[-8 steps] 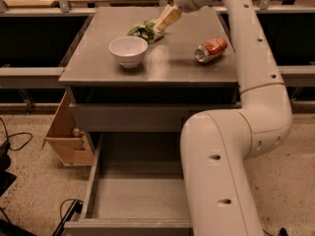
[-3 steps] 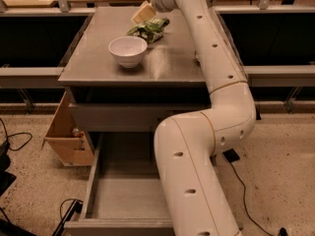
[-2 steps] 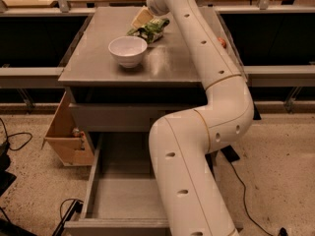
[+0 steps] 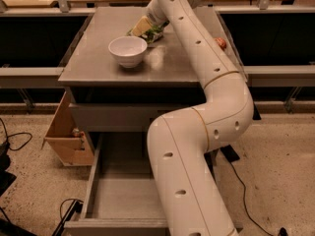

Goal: Place green jalapeno chip bag into middle drawer

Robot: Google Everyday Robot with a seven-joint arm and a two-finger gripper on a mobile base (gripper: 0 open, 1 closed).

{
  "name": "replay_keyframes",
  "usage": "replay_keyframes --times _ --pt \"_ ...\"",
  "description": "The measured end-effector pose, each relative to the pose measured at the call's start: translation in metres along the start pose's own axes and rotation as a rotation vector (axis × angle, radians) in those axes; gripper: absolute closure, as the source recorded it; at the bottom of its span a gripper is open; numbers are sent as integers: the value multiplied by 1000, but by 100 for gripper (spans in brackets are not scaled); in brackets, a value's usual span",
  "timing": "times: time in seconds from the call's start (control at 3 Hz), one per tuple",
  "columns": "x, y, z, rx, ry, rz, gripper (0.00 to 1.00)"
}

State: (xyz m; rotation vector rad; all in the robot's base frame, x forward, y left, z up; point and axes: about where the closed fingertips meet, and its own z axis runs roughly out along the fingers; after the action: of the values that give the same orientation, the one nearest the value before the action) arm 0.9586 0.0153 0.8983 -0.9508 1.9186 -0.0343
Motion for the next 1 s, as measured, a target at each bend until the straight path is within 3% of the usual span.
replay_keyframes --times 0.33,0.67,1.0 --pt "14 25 17 -95 -4 84 0" --pt "24 52 31 -184 -8 133 17" --pt "24 53 32 -188 -9 135 41"
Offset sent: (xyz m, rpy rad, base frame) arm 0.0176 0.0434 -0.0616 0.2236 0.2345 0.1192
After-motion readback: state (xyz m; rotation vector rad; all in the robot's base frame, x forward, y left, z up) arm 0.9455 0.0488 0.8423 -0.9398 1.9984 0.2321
